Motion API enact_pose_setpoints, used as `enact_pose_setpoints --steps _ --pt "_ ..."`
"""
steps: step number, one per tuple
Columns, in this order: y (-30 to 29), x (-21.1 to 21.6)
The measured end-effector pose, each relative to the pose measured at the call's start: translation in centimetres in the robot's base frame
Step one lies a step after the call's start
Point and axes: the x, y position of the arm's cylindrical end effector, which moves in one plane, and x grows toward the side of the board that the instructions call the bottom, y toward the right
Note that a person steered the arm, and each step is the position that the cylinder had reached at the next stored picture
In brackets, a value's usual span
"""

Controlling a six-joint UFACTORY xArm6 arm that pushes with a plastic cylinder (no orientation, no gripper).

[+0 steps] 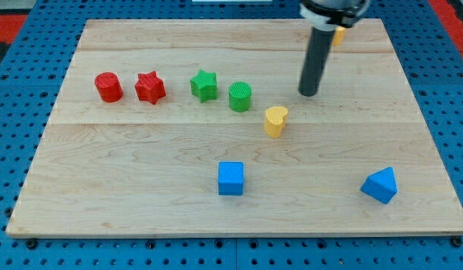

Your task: Place the yellow heart to the right of the blue cube

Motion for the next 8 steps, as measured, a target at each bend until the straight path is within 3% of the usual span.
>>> enact_pose_setpoints --steps 2,4,7,8 --pt "-4.4 8.1" --pt "-9.3 5.3" --pt "-9.3 1.5" --pt "-8.9 3.8"
